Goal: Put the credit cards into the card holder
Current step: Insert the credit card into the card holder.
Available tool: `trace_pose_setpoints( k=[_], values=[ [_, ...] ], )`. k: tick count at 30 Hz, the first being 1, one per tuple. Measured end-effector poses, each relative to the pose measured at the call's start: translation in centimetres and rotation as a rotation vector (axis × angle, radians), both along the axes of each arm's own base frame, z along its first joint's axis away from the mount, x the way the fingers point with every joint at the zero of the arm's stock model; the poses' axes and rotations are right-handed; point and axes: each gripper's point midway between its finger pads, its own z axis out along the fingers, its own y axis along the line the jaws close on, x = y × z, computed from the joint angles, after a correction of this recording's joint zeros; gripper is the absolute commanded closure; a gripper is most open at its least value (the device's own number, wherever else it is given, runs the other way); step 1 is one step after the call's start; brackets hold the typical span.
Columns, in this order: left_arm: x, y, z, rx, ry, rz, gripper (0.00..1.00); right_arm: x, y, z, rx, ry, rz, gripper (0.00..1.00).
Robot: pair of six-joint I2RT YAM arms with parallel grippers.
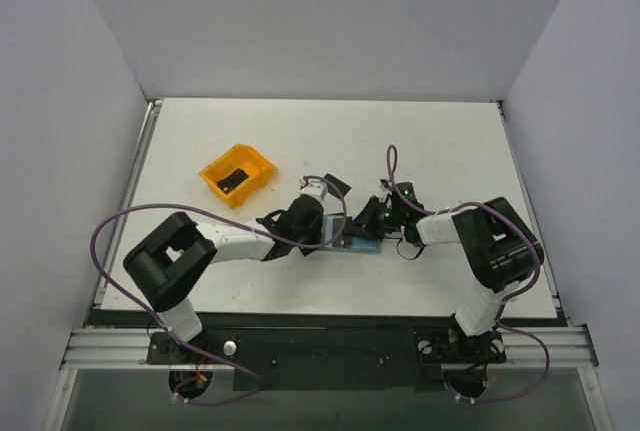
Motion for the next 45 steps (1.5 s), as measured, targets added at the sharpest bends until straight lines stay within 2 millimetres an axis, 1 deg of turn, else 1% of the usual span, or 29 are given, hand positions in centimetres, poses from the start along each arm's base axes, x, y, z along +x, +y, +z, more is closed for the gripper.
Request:
trace_pose_setpoints(
  k=[4, 11, 15, 18, 20, 27, 32, 36, 38, 40, 41, 43, 45],
  values=[
    [0.0, 0.0, 0.0, 0.0, -0.003, 0.0, 0.96, 0.2, 0.2, -0.1, -0.002, -0.005, -0.012, 0.97],
    [-0.1, -0.1, -0.1, 0.002, -0.012, 0.009, 0.97, 0.2, 0.2, -0.1, -0.012, -0.012, -0.014, 0.87],
    [-0.3, -0.4, 0.0, -0.009, -0.011, 0.006, 0.97, -0.1, -0.2, 0.0, -0.068, -0.03, -0.01, 0.81],
    [-0.6, -0.9, 0.0, -0.022, -0.004, -0.006, 0.98, -0.6, -0.8, 0.2, -0.134, -0.039, 0.007, 0.73],
    [-0.8, -1.3, 0.0, -0.032, -0.002, -0.015, 0.98, -0.8, -1.1, 0.5, -0.181, -0.042, 0.025, 0.7],
    [-0.9, -1.9, 0.0, -0.054, 0.002, -0.029, 0.99, -1.2, -2.1, 1.2, -0.331, -0.062, 0.073, 0.66],
    [-0.9, -2.1, -0.1, -0.062, 0.002, -0.035, 0.99, -1.8, -3.3, 1.2, -0.404, -0.062, 0.078, 0.66],
    [-0.9, -2.1, -0.1, -0.064, 0.003, -0.037, 1.0, -1.9, -3.9, 1.0, -0.442, -0.053, 0.078, 0.66],
    [-0.9, -2.2, -0.1, -0.064, 0.003, -0.037, 1.0, -1.9, -4.2, 0.9, -0.457, -0.049, 0.073, 0.68],
    [-0.9, -2.2, -0.1, -0.065, 0.003, -0.038, 1.0, -2.0, -4.5, 0.9, -0.47, -0.048, 0.071, 0.79],
    [-1.0, -2.2, -0.1, -0.065, 0.003, -0.038, 1.0, -2.0, -4.6, 0.8, -0.476, -0.048, 0.071, 0.86],
    [-1.0, -2.2, 0.0, -0.066, 0.004, -0.04, 1.0, -2.1, -4.8, 0.8, -0.489, -0.042, 0.068, 0.96],
    [-1.0, -2.2, 0.0, -0.067, 0.005, -0.041, 1.0, -2.1, -5.0, 0.7, -0.497, -0.039, 0.067, 1.0]
  ],
)
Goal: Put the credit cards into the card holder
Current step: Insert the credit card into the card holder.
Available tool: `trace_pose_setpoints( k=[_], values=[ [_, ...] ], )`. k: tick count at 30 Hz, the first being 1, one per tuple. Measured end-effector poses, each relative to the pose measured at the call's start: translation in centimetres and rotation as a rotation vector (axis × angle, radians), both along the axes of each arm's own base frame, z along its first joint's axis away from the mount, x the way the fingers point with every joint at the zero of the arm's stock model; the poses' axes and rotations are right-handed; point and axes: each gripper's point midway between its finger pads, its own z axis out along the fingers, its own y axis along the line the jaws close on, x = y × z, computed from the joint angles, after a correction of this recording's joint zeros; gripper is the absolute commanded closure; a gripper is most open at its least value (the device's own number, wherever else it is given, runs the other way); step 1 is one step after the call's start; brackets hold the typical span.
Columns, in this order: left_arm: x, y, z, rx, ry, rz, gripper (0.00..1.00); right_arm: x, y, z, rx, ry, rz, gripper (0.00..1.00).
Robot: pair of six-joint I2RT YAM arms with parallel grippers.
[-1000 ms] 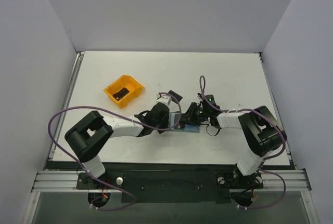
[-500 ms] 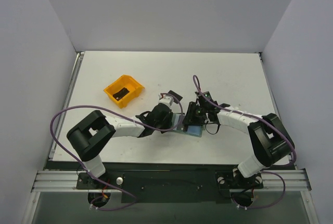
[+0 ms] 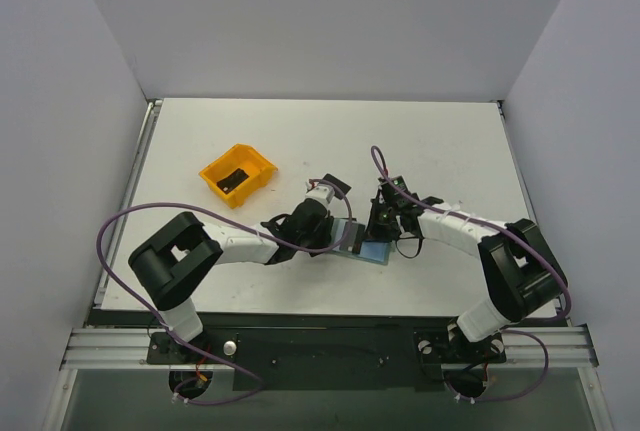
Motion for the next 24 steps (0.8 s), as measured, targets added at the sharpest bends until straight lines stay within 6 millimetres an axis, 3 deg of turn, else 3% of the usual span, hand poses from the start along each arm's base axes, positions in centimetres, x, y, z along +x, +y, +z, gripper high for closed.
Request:
trace_pose_setpoints(
  k=[11, 24],
  values=[
    [-0.5, -0.4, 0.0, -0.001, 0.001, -0.015, 1.0, 0.4, 0.1, -0.6, -0.012, 0.014, -0.006, 1.0],
    [-0.5, -0.5, 0.0, -0.001, 0.001, -0.016, 1.0, 1.0, 1.9, -1.0, 0.089, 0.021, -0.001, 1.0]
  ],
)
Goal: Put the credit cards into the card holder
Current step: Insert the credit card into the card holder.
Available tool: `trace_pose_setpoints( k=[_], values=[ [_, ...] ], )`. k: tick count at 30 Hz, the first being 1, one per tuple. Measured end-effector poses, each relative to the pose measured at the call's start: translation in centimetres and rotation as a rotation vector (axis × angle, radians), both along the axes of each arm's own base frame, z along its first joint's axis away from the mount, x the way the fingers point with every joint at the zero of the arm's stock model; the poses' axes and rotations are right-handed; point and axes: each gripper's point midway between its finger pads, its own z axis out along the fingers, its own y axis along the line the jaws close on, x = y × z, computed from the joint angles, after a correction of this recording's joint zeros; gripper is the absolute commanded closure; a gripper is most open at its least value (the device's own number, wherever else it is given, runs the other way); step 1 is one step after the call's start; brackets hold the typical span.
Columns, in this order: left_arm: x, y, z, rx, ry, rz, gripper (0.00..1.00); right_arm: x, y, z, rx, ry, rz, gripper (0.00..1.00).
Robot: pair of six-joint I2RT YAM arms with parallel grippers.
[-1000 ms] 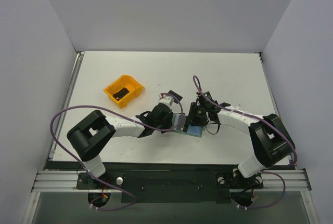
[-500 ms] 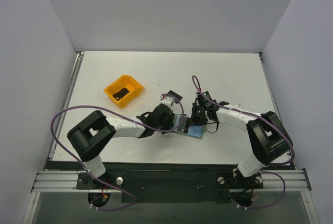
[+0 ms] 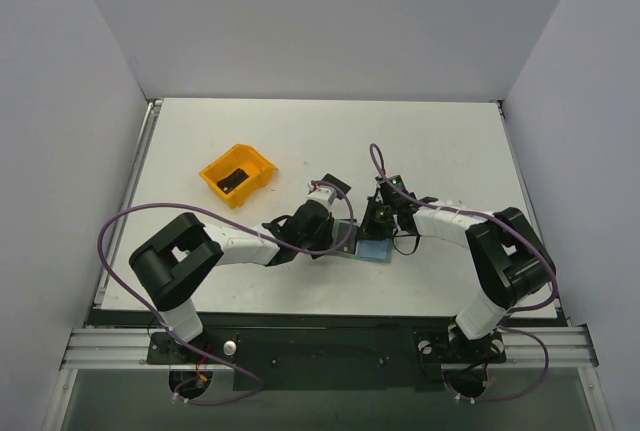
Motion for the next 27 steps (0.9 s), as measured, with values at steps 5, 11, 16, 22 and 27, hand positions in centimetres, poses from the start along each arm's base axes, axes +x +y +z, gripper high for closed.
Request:
trace_pose_setpoints(
  k=[5, 11, 16, 22, 27],
  values=[
    [0.0, 0.0, 0.0, 0.0, -0.001, 0.004, 1.0, 0.6, 0.2, 0.0, 0.05, -0.005, -0.02, 1.0],
    [0.0, 0.0, 0.0, -0.004, 0.003, 0.011, 1.0, 0.3, 0.0, 0.6, 0.05, -0.019, -0.017, 0.89],
    [-0.6, -0.5, 0.0, -0.013, 0.012, -0.001, 1.0, 0.3, -0.8, 3.7, 0.033, -0.1, -0.006, 0.76],
    [-1.2, -1.0, 0.0, -0.016, 0.018, -0.022, 1.0, 0.2, -3.0, 5.4, -0.063, -0.149, -0.04, 0.68],
    [-1.9, -1.6, 0.1, -0.012, 0.024, -0.044, 1.0, -0.6, -4.4, 4.9, -0.126, -0.124, -0.056, 0.66]
  ],
)
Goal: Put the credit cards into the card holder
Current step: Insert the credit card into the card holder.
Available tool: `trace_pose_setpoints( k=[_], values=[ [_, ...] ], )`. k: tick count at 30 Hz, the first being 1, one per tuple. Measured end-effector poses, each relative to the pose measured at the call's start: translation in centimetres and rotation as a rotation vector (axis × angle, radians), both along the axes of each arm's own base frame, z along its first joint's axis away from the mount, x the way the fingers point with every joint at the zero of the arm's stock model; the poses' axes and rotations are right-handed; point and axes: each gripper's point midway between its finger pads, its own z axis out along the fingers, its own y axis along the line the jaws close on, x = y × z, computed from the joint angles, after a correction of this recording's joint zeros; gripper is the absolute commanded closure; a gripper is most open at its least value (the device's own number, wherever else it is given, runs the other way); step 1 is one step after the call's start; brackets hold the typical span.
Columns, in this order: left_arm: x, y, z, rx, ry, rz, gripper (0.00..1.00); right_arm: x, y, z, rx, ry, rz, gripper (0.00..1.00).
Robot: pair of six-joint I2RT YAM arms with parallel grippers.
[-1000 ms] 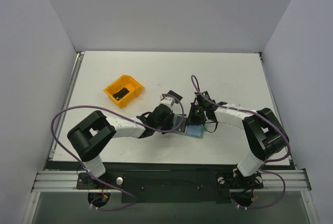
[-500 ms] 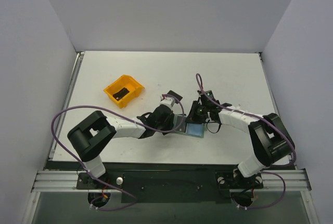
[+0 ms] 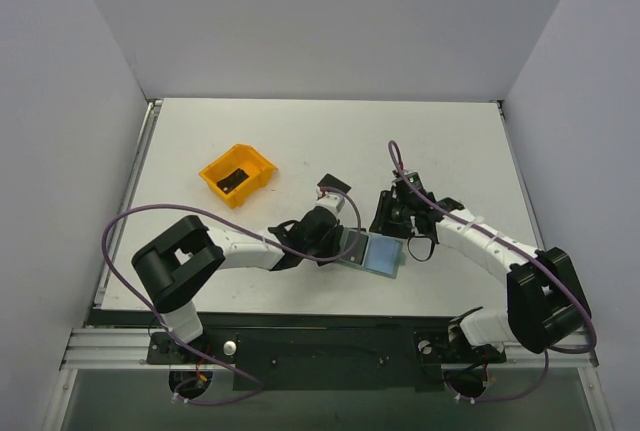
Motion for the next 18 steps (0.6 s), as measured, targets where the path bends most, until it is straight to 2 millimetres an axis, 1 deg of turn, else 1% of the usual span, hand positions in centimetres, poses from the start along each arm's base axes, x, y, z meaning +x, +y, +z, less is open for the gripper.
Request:
trace_pose_setpoints(
  k=[3, 5, 8, 13, 16, 18],
  values=[
    [-0.7, -0.4, 0.0, 0.008, 0.006, -0.019, 1.0, -0.2, 0.1, -0.1, 0.008, 0.006, 0.008, 0.66],
    [-1.2, -0.7, 0.0, 0.012, 0.011, -0.034, 1.0, -0.5, 0.5, -0.2, 0.029, 0.013, 0.02, 0.66],
    [-1.6, -0.9, 0.0, 0.015, 0.017, -0.041, 1.0, -1.0, 1.2, -0.6, 0.073, 0.03, 0.033, 0.66],
    [-1.5, -0.8, 0.0, 0.017, 0.024, -0.031, 1.0, -2.2, 1.8, -2.0, 0.115, 0.079, 0.029, 0.67],
    [-1.3, -0.6, 0.0, 0.018, 0.031, -0.017, 1.0, -3.2, 1.8, -2.9, 0.116, 0.107, 0.019, 0.68],
    [-1.1, -0.4, 0.0, 0.017, 0.034, -0.006, 1.0, -4.0, 1.6, -3.7, 0.112, 0.133, 0.009, 0.7]
  ],
)
